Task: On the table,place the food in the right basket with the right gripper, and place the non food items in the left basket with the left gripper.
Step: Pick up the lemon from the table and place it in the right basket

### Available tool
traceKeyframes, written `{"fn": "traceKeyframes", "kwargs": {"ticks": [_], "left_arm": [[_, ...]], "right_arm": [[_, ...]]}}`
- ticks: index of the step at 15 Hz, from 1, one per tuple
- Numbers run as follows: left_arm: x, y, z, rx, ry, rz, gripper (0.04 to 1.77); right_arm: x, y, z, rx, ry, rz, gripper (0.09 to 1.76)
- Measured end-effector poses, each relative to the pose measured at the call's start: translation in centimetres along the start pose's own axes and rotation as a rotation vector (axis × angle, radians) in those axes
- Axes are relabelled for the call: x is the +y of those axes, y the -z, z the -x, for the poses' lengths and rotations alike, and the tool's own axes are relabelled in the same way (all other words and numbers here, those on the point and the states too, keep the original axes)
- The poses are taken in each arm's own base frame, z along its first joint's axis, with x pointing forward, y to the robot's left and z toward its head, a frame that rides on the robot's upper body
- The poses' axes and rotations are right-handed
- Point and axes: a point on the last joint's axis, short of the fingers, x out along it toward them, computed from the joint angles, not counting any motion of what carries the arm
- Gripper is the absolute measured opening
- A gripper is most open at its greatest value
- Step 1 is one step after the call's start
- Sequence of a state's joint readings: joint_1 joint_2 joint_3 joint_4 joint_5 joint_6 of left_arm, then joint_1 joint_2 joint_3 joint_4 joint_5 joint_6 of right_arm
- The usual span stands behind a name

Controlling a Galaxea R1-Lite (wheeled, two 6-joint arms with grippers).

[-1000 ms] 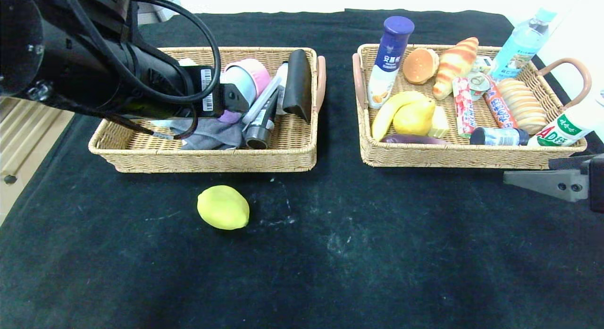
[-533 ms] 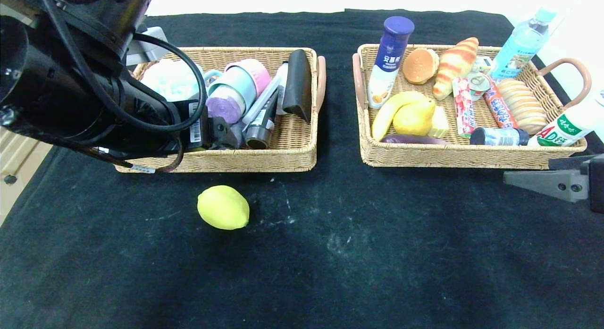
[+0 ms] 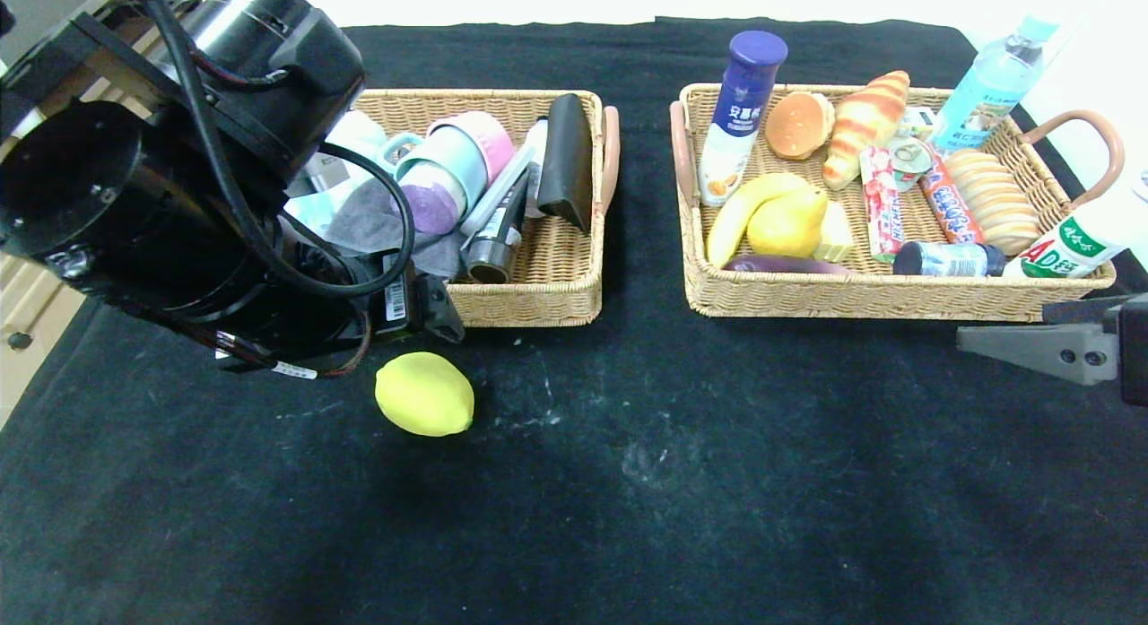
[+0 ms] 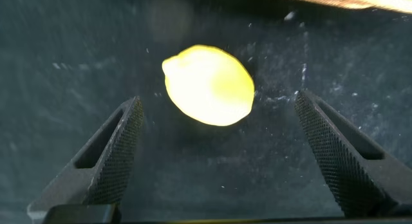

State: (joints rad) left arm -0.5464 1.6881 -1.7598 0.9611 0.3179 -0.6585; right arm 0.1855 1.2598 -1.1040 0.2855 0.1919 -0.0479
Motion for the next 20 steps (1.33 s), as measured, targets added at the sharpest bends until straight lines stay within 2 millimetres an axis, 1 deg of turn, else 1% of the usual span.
{"fn": "traceKeyframes", "kwargs": {"ticks": [10, 20], "left_arm": [[-0.2, 0.8, -4.5, 0.118, -0.073, 0.036, 1.72], [-0.5, 0.5, -7.6, 0.144, -0.104, 0.049, 1.72]], "right_arm": [[0.0, 0.0, 0.1, -0.002, 0.001, 0.0, 1.71], [0.0, 0.0, 0.1, -0.005, 0.001, 0.001, 1.71]]}}
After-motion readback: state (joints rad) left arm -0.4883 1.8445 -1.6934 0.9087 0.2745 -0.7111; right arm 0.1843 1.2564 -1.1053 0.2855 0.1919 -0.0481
